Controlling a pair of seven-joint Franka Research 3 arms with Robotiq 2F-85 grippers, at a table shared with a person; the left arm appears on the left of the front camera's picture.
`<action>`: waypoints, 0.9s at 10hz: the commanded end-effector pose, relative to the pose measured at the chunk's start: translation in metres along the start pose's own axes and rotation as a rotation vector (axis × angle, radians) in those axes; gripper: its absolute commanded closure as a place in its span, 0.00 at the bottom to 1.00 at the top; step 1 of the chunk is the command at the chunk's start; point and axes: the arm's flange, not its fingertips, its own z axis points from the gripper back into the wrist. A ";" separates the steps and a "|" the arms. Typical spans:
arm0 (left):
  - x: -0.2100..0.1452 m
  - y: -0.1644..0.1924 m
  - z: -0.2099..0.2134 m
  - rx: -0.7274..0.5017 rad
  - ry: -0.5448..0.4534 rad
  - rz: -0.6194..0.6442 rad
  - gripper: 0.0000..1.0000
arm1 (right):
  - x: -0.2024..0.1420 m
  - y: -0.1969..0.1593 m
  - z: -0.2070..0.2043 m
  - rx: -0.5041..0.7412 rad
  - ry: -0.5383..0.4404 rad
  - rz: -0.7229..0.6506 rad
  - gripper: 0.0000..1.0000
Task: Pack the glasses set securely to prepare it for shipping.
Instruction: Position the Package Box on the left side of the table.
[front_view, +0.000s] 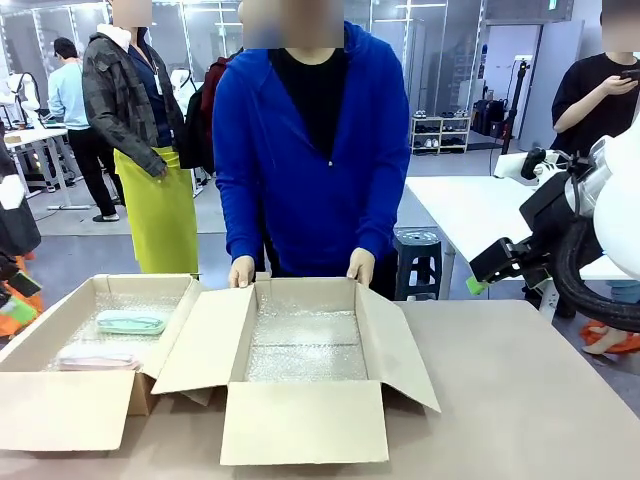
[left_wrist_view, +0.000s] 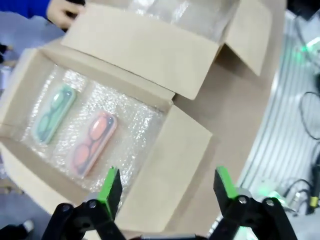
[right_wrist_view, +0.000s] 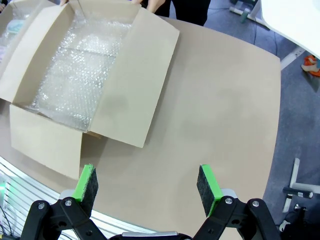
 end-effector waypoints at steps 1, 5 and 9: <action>-0.008 -0.008 -0.012 0.033 0.044 0.008 0.08 | 0.002 -0.001 -0.001 -0.004 -0.010 0.007 0.00; 0.001 -0.003 -0.008 0.012 0.018 -0.002 0.08 | 0.002 -0.001 -0.001 -0.004 -0.010 0.007 0.00; 0.001 -0.003 -0.008 0.012 0.018 -0.002 0.08 | 0.002 -0.001 -0.001 -0.004 -0.010 0.007 0.00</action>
